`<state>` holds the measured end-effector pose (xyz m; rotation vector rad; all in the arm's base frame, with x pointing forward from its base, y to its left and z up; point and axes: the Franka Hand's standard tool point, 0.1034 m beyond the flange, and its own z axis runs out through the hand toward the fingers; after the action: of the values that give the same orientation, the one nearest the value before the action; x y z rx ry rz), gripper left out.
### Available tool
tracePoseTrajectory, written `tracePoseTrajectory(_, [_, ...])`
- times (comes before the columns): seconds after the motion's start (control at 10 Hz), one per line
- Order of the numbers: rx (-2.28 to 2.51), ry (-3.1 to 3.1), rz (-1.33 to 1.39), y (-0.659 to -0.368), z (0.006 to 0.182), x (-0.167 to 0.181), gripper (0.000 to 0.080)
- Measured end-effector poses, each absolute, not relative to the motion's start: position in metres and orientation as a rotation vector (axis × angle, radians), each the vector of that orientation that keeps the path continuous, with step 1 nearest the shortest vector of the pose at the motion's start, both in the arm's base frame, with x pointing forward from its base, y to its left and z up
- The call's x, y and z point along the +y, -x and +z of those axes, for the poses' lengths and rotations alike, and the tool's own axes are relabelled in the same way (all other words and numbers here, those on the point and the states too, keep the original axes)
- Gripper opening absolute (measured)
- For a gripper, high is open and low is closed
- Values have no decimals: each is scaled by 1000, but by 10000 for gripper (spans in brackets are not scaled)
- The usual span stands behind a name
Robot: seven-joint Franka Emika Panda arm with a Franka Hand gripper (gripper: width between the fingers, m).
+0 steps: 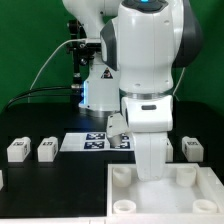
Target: Assemble one leg
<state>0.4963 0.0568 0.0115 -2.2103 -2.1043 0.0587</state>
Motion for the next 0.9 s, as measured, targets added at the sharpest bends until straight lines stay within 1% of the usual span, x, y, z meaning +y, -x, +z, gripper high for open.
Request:
tracePoseTrajectory(0.3, [-2111, 2208, 63, -496, 12, 56, 76])
tracePoseTrajectory(0.4, [-2110, 2208, 63, -496, 12, 56, 275])
tracePoseTrajectory(0.5, [-2110, 2208, 64, -496, 12, 56, 275])
tracePoseTrajectory(0.6, [-2109, 2208, 64, -496, 12, 55, 458])
tracePoseTrajectory(0.7, [-2108, 2209, 64, -496, 11, 55, 580])
tracePoseTrajectory(0.8, [-2108, 2209, 64, -496, 11, 55, 580])
tracePoseTrajectory(0.9, [-2107, 2209, 65, -496, 11, 55, 635])
